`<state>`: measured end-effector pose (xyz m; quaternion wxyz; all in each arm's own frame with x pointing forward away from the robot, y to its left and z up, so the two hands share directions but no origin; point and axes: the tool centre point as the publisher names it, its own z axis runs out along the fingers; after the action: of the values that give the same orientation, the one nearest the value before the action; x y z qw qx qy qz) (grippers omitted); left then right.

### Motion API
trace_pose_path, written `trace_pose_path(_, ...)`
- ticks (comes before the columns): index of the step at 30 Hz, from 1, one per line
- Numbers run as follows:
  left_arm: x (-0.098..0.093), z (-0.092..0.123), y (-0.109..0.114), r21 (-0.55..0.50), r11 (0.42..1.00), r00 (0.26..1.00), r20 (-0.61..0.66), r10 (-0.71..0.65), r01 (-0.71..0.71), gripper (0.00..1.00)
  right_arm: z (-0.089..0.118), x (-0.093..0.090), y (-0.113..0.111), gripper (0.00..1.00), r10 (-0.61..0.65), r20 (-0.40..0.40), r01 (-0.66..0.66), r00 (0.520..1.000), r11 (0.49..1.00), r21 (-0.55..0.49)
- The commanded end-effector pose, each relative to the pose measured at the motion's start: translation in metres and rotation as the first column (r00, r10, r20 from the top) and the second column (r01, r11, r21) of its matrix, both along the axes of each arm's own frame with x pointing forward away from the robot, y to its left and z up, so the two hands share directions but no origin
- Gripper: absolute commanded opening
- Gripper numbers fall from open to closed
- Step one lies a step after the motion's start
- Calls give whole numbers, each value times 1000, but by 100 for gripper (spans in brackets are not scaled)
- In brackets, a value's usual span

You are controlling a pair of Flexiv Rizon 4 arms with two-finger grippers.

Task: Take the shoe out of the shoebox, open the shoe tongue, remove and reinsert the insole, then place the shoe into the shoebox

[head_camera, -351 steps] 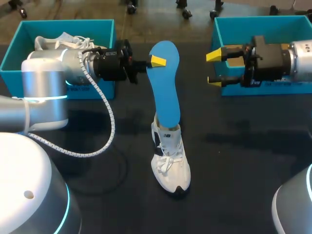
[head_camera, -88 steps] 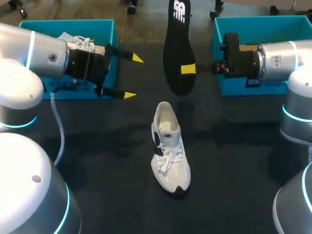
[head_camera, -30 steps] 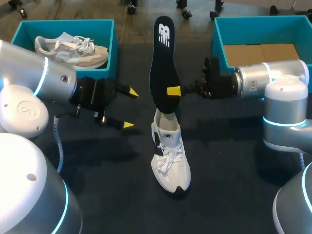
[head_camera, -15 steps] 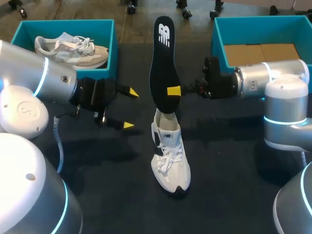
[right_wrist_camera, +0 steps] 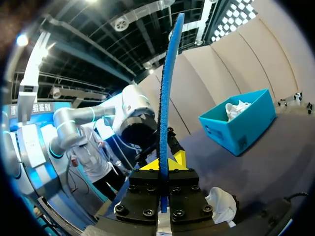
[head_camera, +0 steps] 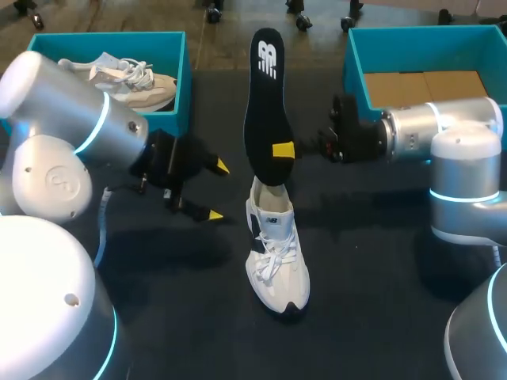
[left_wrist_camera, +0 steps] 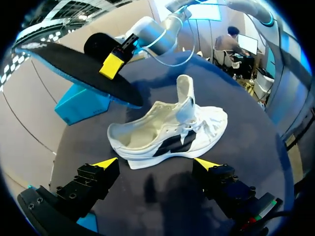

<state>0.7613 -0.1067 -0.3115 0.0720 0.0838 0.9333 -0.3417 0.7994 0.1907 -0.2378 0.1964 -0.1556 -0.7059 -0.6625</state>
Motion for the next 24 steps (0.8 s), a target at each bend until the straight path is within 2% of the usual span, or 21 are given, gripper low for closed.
trace_pose_path(1, 7, -5, -7, 55, 998, 1000, -3, 30, -30, 100, -8, 1, -3, 0, 3, 13, -3, 1000, 1000, -8)
trace_pose_path(5, 9, -14, -7, 90, 994, 998, -15, 63, -62, 100, -19, 4, -6, 0, 15, -7, -15, 1000, 1000, 2)
trace_pose_path(20, 9, -14, -7, 90, 994, 998, -15, 63, -62, 100, -19, 4, -6, 0, 15, -7, -15, 1000, 1000, 2)
trace_pose_path(24, 7, -13, -7, 95, 993, 997, -14, 73, -71, 100, -28, 14, -6, 0, -2, 11, 2, 1000, 1000, -6)
